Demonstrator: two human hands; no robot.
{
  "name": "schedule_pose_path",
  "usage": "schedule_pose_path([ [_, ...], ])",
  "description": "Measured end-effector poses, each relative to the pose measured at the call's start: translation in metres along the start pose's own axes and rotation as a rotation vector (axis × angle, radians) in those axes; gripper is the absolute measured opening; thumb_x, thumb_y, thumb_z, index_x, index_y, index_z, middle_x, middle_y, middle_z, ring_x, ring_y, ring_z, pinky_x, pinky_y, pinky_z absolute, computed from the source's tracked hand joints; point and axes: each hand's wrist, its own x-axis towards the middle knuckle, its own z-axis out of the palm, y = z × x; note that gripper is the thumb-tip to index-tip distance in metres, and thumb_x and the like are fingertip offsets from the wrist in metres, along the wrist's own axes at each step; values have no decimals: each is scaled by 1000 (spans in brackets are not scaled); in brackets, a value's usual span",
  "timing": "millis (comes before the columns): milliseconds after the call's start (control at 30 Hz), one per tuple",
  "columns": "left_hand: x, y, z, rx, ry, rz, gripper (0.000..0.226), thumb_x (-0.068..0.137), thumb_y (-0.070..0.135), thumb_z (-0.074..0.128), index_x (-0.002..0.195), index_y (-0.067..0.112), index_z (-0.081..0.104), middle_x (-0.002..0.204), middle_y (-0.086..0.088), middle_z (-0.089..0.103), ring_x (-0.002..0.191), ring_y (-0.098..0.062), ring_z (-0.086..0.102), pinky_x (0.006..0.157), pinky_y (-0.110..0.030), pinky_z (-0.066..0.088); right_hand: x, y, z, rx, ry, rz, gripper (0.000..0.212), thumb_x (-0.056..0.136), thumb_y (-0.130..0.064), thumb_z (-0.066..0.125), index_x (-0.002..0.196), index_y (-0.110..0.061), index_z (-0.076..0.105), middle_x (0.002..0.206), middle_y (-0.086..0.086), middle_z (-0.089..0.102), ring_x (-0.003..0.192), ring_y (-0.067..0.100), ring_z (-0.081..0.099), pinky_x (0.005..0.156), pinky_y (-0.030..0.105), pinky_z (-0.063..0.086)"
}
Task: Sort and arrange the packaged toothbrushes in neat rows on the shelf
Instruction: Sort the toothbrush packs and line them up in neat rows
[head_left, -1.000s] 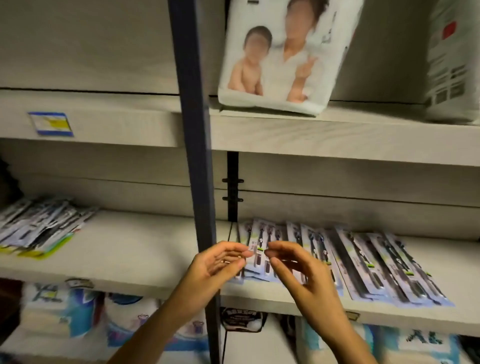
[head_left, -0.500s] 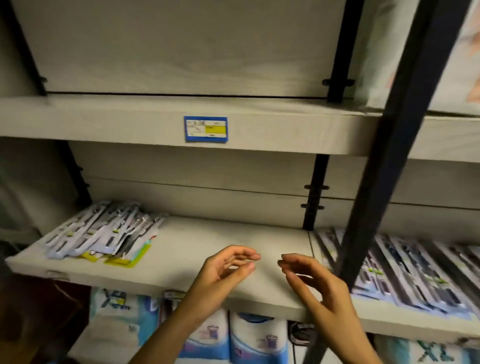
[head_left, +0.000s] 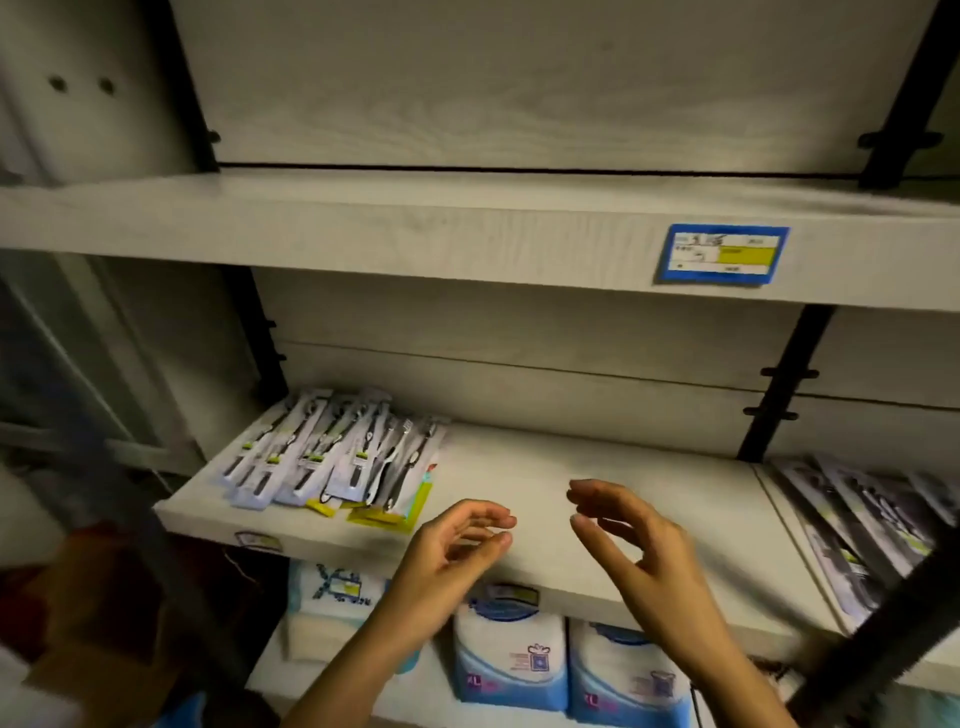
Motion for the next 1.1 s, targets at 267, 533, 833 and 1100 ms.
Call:
schedule_pose_path([
  [267, 8, -35, -107, 35, 82, -45, 13, 84, 13, 66, 97, 14, 66, 97, -3, 70, 94, -16, 64, 86, -28, 50, 42, -28, 89, 39, -8, -29, 18, 86, -32, 60, 103, -36, 63, 100, -21, 67, 95, -5, 62, 84, 18, 50],
  [533, 34, -84, -244, 178, 93, -125, 14, 84, 8, 65, 84, 22, 65, 86, 8, 70, 82, -4, 63, 71, -9, 45, 92, -53, 209, 85, 85, 39, 20, 88, -22, 61, 99, -39, 61, 93, -18, 68, 90, -2, 63, 77, 13, 50],
  [833, 121, -122, -248, 734, 65, -221, 40, 84, 35, 64, 113, 10, 54, 109, -11, 61, 99, -25, 59, 77, -29, 47, 115, -59, 239, 13, 106, 100, 18, 89, -21, 61, 99, -36, 62, 95, -16, 68, 88, 1, 64, 77, 18, 53],
  [1100, 146, -141, -233, 1072, 83, -329, 70, 79, 37, 68, 131, 5, 34, 137, -19, 39, 126, -32, 36, 102, -36, 35, 125, -64, 238, -12, 92, 103, 15, 91, -20, 59, 103, -27, 65, 96, -13, 69, 88, -1, 64, 77, 15, 52],
])
